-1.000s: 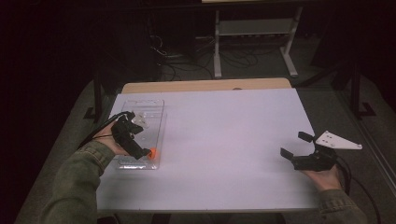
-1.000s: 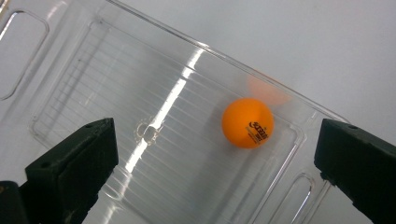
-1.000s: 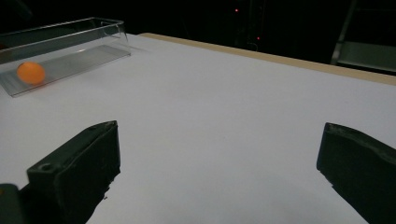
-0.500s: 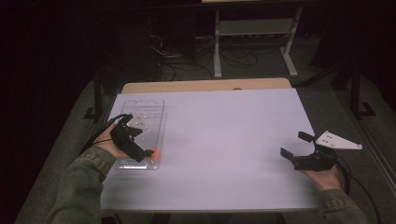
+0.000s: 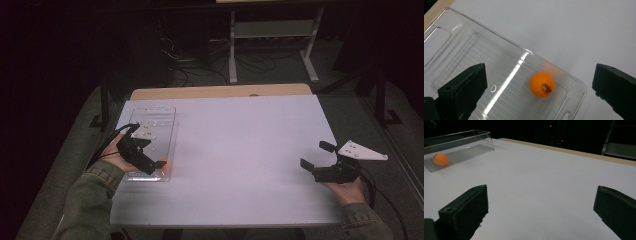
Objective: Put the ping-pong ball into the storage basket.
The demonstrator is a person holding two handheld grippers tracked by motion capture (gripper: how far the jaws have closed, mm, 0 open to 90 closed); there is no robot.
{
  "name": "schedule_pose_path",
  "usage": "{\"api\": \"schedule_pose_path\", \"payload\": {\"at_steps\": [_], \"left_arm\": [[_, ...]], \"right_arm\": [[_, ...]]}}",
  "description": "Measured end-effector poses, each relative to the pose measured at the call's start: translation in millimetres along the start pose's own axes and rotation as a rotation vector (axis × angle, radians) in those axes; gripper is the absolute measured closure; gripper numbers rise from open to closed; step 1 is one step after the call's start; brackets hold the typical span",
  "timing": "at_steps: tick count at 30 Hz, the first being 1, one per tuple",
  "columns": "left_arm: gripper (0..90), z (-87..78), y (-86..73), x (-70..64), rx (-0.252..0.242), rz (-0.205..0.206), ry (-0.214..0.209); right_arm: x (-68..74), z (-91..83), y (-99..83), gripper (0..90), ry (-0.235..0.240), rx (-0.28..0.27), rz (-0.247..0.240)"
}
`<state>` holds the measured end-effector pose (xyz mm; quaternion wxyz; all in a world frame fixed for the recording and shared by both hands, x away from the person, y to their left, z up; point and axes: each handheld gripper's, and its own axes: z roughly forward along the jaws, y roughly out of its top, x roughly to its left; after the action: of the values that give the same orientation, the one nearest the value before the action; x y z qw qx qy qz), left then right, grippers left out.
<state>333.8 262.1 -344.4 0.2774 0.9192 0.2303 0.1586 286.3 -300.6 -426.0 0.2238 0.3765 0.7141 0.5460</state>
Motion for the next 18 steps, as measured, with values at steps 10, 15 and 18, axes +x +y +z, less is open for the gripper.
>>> {"api": "schedule_pose_path", "payload": {"at_steps": [10,15,18], "left_arm": [[0.0,-0.6,-2.9,-3.5,-0.058,-0.017,-0.005],[0.0,1.4,-2.3,-5.7,-0.072,-0.014,-0.008],[0.0,1.3,-3.5,-6.9,-0.086,-0.018,-0.001]], "right_arm": [[-0.1,0.2,-0.1,0.0,0.000,0.001,0.000],[0.1,0.6,-0.2,0.0,0.002,0.002,-0.005],[0.0,0.2,-0.3,0.0,0.000,0.003,-0.002]]}}
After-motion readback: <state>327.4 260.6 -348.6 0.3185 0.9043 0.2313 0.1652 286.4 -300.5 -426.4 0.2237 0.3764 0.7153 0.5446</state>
